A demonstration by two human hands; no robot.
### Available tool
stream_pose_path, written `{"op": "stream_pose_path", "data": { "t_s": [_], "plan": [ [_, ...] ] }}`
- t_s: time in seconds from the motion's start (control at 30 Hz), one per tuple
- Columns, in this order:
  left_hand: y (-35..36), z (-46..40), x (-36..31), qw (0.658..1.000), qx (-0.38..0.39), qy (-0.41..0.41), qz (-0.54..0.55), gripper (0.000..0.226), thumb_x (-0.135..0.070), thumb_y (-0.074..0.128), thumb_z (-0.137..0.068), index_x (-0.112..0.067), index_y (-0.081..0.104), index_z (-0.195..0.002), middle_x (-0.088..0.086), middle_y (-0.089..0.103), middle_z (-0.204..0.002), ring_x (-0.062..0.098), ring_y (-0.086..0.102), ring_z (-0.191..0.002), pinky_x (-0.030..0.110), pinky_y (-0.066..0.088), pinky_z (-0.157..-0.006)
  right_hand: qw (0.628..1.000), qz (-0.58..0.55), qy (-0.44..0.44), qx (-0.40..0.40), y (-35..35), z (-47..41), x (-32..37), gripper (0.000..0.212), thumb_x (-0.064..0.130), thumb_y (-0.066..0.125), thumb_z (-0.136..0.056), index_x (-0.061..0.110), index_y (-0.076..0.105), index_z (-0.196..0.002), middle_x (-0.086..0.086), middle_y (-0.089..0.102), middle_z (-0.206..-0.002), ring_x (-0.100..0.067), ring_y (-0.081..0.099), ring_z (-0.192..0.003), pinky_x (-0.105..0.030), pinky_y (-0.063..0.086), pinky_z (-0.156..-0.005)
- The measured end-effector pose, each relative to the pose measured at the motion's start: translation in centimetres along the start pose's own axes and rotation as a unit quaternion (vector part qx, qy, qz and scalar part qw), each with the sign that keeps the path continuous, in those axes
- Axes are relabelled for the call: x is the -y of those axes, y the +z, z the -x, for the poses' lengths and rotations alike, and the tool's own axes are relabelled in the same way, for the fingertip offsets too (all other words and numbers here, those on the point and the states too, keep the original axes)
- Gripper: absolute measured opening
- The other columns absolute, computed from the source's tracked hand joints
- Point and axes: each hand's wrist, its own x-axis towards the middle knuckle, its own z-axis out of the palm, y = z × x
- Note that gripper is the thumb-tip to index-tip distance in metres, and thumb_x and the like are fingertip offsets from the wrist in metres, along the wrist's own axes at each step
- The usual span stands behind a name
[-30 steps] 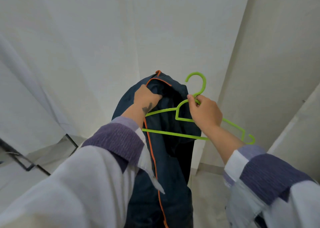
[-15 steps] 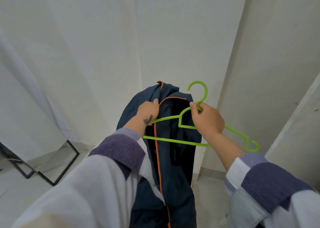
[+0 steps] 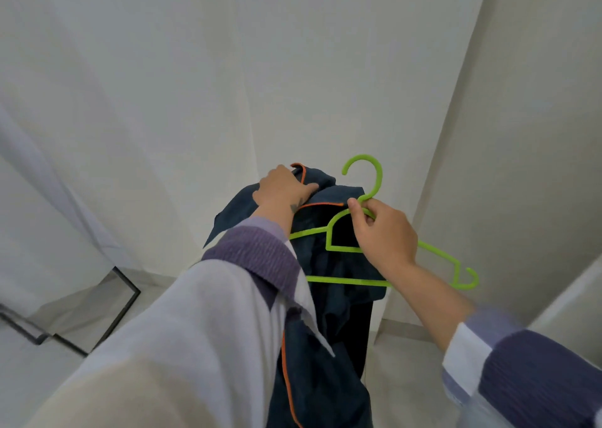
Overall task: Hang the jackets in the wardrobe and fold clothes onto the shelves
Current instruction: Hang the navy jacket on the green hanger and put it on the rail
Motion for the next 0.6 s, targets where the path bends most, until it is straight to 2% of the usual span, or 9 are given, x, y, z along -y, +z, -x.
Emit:
{"op": "stream_pose_path", "data": {
  "t_s": [0.07, 0.13, 0.23, 0.33, 0.5, 0.6],
  "plan": [
    [0.8, -0.7, 0.6, 1.000, 0.007, 0.023, 0.001, 0.042, -0.041, 0.058, -0.086, -0.011, 0.057, -0.116, 0.010, 0.060, -0.117, 0.031, 0.056, -0.112, 0.033, 0.039, -0.077, 1.000, 0.003, 0.002, 0.006, 0.7, -0.3, -0.5, 0.044, 0.053, 0.040, -0.095, 0.019, 0.064, -0.081, 0.004, 0.055, -0.056, -0.019, 0.056, -0.062, -0.028, 0.040, -0.053],
    [0.6, -1.0, 1.0, 1.000, 0.009, 0.023, -0.002, 0.030, -0.033, 0.052, -0.092, -0.012, 0.059, -0.113, 0.011, 0.061, -0.116, 0.032, 0.056, -0.110, 0.032, 0.037, -0.077, 1.000, -0.001, 0.005, 0.011, 1.1, -0.5, -0.7, 0.044, 0.053, 0.040, -0.095, 0.019, 0.064, -0.081, 0.004, 0.054, -0.055, -0.019, 0.056, -0.061, -0.028, 0.040, -0.053],
    [-0.6, -1.0, 1.6, 1.000, -0.010, 0.013, 0.001, 0.030, -0.029, 0.045, -0.097, -0.011, 0.058, -0.116, 0.015, 0.060, -0.121, 0.035, 0.055, -0.112, 0.036, 0.043, -0.087, 1.000, -0.006, -0.002, 0.019, 1.1, -0.4, -0.3, 0.045, 0.053, 0.040, -0.095, 0.018, 0.063, -0.079, 0.003, 0.053, -0.055, -0.020, 0.055, -0.061, -0.027, 0.039, -0.053],
    [-2.7, -0.6, 2.1, 0.998, -0.048, -0.001, 0.039, 0.033, -0.025, 0.044, -0.098, -0.009, 0.052, -0.126, 0.018, 0.056, -0.127, 0.037, 0.052, -0.118, 0.038, 0.041, -0.096, 1.000, -0.003, -0.020, 0.019, 0.3, -0.2, 0.5, 0.046, 0.052, 0.041, -0.094, 0.016, 0.058, -0.071, 0.004, 0.050, -0.052, -0.020, 0.053, -0.059, -0.028, 0.038, -0.053],
    [-7.2, 1.2, 4.3, 0.996, -0.066, 0.008, 0.059, 0.034, -0.018, 0.045, -0.097, -0.004, 0.052, -0.127, 0.020, 0.055, -0.131, 0.035, 0.049, -0.124, 0.033, 0.038, -0.098, 0.999, -0.013, -0.053, -0.005, -2.6, 1.4, 3.3, 0.050, 0.050, 0.042, -0.095, 0.016, 0.043, -0.058, 0.003, 0.043, -0.048, -0.019, 0.046, -0.053, -0.028, 0.032, -0.048],
    [-9.0, 3.3, 5.7, 0.995, -0.068, 0.014, 0.074, 0.033, -0.018, 0.045, -0.097, -0.007, 0.055, -0.127, 0.017, 0.057, -0.129, 0.033, 0.051, -0.122, 0.031, 0.038, -0.096, 0.997, -0.020, -0.069, -0.025, -4.3, 2.8, 5.3, 0.050, 0.049, 0.042, -0.095, 0.014, 0.044, -0.059, 0.003, 0.043, -0.049, -0.019, 0.046, -0.053, -0.028, 0.032, -0.048]
  ]
}}
